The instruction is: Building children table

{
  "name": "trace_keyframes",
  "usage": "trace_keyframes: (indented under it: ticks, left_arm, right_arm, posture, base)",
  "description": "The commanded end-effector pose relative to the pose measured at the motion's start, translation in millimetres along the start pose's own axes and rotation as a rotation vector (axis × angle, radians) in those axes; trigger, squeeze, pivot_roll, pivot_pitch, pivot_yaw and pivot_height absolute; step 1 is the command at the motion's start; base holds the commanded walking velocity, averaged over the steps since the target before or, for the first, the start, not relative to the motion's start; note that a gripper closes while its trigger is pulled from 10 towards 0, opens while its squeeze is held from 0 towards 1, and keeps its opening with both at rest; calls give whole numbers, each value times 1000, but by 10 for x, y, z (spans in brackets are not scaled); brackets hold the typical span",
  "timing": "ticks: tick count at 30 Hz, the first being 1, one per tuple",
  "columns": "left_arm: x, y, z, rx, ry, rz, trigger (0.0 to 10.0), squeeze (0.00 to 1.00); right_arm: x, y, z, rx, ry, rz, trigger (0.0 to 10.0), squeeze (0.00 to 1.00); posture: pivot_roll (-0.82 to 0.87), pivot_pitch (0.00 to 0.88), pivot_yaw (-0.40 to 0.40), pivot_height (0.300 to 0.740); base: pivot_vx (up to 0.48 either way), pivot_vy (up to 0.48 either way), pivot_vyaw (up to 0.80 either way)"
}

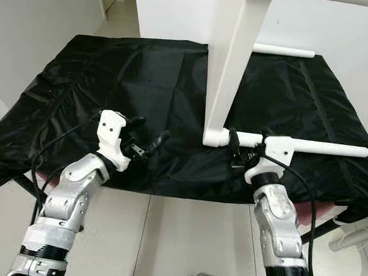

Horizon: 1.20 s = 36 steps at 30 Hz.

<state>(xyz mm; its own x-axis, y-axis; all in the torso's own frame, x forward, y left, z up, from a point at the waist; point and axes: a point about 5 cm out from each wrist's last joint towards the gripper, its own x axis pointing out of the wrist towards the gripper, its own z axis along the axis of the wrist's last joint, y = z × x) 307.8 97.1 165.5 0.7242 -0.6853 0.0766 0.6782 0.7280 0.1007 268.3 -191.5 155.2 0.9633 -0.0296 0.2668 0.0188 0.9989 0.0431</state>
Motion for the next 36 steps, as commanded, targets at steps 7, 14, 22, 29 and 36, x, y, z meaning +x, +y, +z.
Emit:
trace_keyframes:
  ticks: [7, 14, 22, 29, 36]
  left_arm:
    - [304, -253, 115, 23, -35, 96, 10000, 0]
    - [446, -219, 256, -30, -57, 188, 10000, 0]
    - [428, -130, 392, 5, -98, 179, 10000, 0]
    - [398, -143, 524, 55, -149, 113, 10000, 0]
    - [366, -199, 589, 62, -168, 72, 10000, 0]
  right_arm:
    - [265, 206, -24, 17, 6, -7, 10000, 0]
    - [465, 339, 15, 8, -10, 32, 10000, 0]
    - [617, 392, 56, 0, -32, 6, 10000, 0]
    - [734, 516, 42, 13, -27, 26, 10000, 0]
    - [853, 583, 22, 19, -17, -24, 10000, 0]
  posture:
    - [33, 0, -29, 740]
    - [42, 0, -45, 740]
    - [53, 1, -57, 740]
    - [66, 9, -72, 740]
    - [82, 23, -90, 740]
  base:
    - [0, 0, 0]
    - [0, 0, 0]
    - [0, 0, 0]
    - [0, 0, 0]
    - [0, 0, 0]
